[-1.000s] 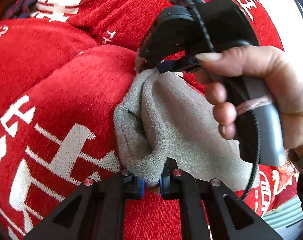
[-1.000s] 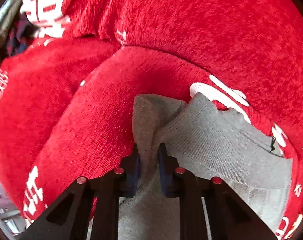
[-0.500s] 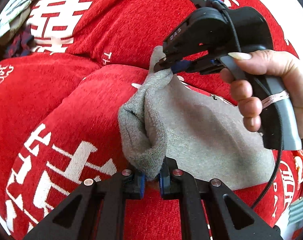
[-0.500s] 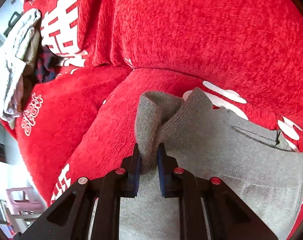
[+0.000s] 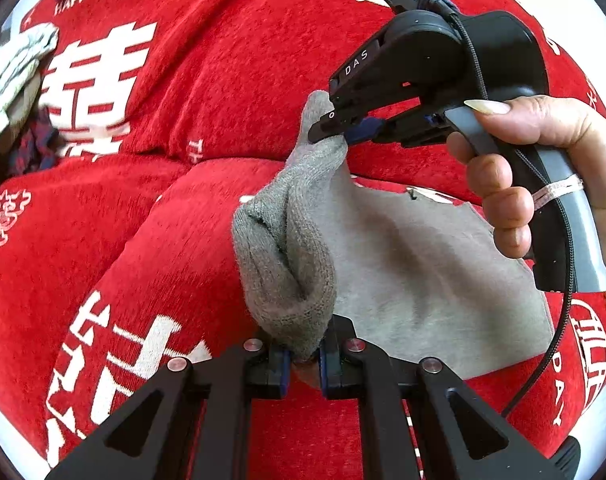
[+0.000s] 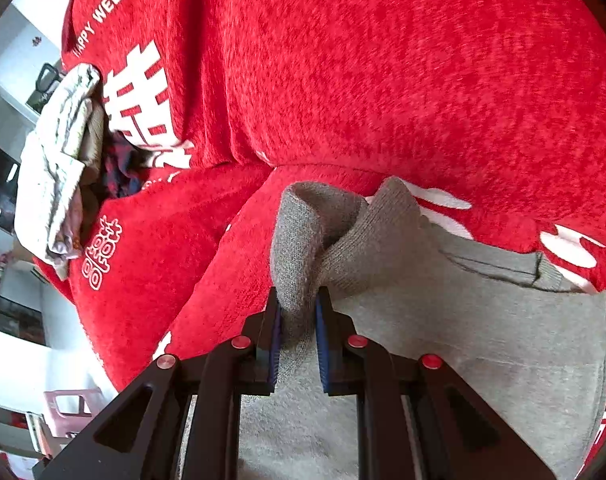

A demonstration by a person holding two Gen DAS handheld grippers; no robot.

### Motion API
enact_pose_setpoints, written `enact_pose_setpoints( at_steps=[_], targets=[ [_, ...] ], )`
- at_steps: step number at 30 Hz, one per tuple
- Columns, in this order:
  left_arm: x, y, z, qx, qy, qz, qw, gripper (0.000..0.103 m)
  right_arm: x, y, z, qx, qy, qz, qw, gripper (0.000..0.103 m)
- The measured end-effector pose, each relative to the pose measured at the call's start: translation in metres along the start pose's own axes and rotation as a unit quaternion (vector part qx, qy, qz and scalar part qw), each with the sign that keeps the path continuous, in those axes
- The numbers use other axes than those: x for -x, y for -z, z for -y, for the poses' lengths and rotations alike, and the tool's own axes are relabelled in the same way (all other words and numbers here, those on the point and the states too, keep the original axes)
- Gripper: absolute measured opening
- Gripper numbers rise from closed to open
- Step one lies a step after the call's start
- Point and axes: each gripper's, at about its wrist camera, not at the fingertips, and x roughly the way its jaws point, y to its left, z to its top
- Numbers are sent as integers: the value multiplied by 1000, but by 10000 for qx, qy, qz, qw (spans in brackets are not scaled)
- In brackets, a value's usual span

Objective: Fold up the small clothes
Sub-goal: 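Lift the sweater with both grippers and fold it over itself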

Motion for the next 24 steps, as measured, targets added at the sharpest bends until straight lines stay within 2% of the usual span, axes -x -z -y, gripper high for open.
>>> enact_pose_setpoints(
  at_steps=[24],
  targets=[
    [19, -8, 113, -1109, 47, -12, 9938, 11, 88, 21, 91, -430, -409, 477, 9971, 15]
  ],
)
